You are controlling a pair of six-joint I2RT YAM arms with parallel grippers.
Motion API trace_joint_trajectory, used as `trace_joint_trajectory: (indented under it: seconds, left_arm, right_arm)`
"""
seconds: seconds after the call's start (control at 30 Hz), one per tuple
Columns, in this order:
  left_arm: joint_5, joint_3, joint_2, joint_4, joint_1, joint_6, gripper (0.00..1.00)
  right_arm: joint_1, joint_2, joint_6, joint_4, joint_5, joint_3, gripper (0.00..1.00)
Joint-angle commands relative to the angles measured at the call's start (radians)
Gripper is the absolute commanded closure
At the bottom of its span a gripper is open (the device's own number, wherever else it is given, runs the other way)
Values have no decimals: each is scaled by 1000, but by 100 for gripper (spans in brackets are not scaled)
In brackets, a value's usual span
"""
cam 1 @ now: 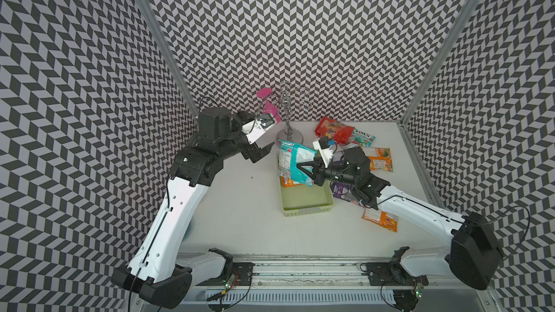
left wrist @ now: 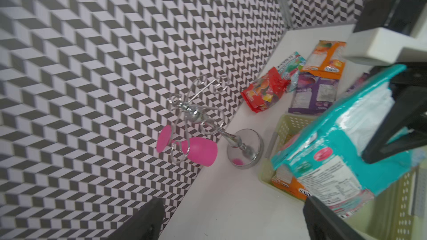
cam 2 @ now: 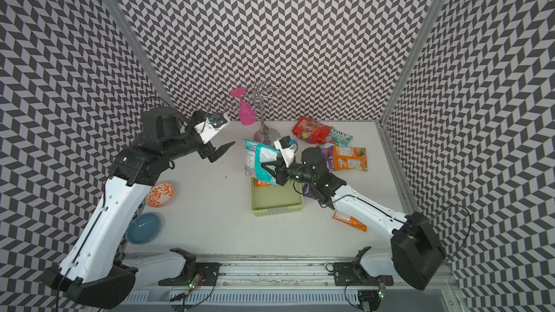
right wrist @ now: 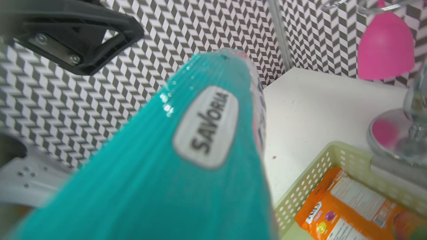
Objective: Put the candies in the basket
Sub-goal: Pick up the candy at the center of the board, then place the candy in the basket.
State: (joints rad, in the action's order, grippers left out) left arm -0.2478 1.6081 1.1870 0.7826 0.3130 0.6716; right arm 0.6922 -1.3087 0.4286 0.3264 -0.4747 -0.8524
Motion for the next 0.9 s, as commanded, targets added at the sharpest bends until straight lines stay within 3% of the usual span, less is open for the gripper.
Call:
trace_joint_trajectory:
  seconds: [0.0,0.07,0.17,0.33,0.5,0.7,0.87]
  left_arm:
    - [-30,-53,-66,-124,-89,-207,1]
    - [-42,-101,-93,-152,-138,-272,1]
    - [-51,-163,-121,-187,-198,-337,1]
    - [-51,-277,-166,-234,-272,-444,1]
    - [-81,-347,-193,-275,-336,-535,1]
    - [-111,-351,-201,-278,-338,-545,1]
    - [-113,-358,-201,-281,-334,-546,1]
  right_arm:
    - [22,101,381,175,181,92,100]
    - [58,146,517,173,304,137,100]
    - [104,165,663,25,463,103,100]
    - [182,144,966,-117,633,74,100]
    - [267,76,1231,-164,737,75,100]
    - [303,13,1500,-166,785,118,100]
    - [303,-43,1570,-141,783,120,98]
